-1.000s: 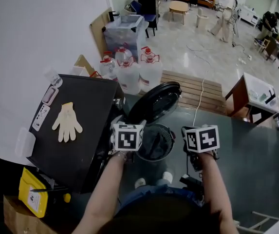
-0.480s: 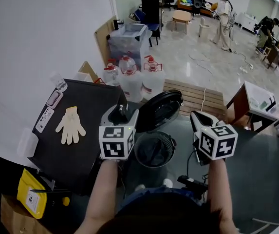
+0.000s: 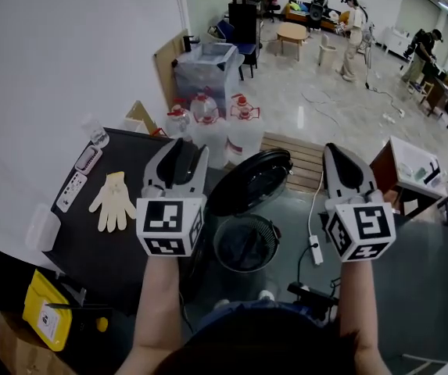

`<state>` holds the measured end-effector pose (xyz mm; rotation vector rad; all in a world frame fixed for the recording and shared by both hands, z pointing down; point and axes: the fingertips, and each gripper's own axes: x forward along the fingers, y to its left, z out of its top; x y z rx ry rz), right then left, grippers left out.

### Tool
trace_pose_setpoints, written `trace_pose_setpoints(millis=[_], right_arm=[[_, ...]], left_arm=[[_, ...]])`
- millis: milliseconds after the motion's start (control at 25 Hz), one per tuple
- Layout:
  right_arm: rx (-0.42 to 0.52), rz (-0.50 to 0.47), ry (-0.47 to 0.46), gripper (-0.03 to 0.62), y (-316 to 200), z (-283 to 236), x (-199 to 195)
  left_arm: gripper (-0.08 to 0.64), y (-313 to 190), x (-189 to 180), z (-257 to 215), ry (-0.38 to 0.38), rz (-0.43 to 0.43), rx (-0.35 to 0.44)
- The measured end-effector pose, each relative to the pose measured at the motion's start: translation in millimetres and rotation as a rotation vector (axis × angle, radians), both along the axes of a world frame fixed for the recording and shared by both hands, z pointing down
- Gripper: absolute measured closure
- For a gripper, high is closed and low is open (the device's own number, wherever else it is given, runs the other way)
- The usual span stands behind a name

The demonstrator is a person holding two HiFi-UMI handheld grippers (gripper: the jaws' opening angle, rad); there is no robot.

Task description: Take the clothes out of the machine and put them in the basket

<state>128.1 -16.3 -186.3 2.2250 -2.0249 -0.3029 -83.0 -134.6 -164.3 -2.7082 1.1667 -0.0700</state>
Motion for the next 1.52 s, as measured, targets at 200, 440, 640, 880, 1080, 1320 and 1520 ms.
trace_pose_setpoints(millis=[200, 440, 640, 880, 1080, 1320, 1520], right_arm=[[0.088, 0.007, 0.081, 0.591, 5.6, -36.9, -3.3], [0.150, -0.014, 0.084, 0.589, 14.8, -52.7, -11.6], [0.178, -0.035, 0.082, 0.589, 19.1, -54.4, -18.9], [0.153, -0.038, 0.088, 0.591, 20.2, -49.4, -21.0], [0.133, -0.039, 0.094, 0.591, 18.8, -44.9, -22.7], [0.119, -0.031, 0.109, 0.591, 16.6, -43.8, -25.5], [0.115, -0.016, 0.112, 0.591, 16.0, -45.6, -27.0]], left_arm=[[0.434, 2.6, -7.8, -45.0, 0.035, -0.014, 0.133], [0.552, 11.3, -12.8, -71.4, 0.042, -0.010, 0.241], [0.557, 19.0, -9.6, -76.1, 0.021, 0.004, 0.271], [0.557, 17.5, -18.4, -71.0, 0.014, -0.052, 0.263], [0.558, 15.5, -24.4, -62.6, -0.016, -0.075, 0.245], [0.558, 17.9, -24.6, -59.4, -0.030, -0.071, 0.240], [0.558, 15.4, -30.2, -56.4, -0.023, -0.080, 0.211]])
